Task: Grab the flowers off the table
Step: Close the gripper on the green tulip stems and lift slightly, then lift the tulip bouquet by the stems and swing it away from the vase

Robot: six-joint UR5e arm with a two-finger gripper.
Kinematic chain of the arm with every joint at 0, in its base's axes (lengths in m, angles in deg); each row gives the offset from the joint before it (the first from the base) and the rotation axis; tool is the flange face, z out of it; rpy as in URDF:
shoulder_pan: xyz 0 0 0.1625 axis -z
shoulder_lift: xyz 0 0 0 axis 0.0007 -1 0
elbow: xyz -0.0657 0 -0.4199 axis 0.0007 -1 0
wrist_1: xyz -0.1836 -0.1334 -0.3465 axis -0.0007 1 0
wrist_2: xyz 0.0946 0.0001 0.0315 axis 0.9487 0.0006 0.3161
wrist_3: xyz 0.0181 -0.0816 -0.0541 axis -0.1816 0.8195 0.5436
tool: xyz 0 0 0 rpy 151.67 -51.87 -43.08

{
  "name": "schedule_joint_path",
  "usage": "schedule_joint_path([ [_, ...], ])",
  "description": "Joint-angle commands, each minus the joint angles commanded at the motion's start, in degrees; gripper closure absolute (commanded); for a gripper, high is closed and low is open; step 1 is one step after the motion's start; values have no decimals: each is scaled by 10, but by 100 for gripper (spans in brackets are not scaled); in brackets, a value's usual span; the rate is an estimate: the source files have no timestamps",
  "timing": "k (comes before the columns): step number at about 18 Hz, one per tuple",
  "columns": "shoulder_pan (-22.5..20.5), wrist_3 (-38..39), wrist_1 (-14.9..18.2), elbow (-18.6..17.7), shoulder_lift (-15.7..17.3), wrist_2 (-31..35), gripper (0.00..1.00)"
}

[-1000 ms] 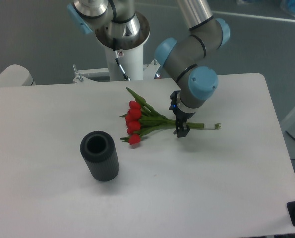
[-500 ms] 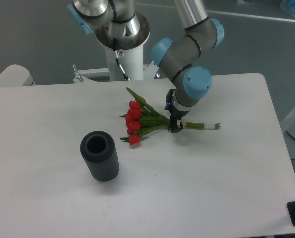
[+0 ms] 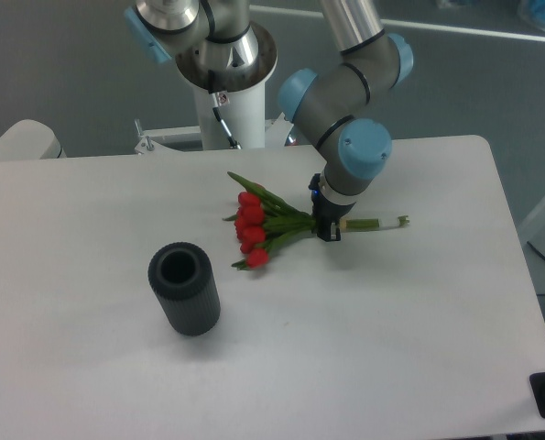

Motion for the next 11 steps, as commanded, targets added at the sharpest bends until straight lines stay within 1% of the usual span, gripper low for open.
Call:
schedule_joint_path([
  [3, -2, 2, 1, 10, -1, 0, 76],
  [11, -6, 11, 9, 67, -9, -15, 79],
])
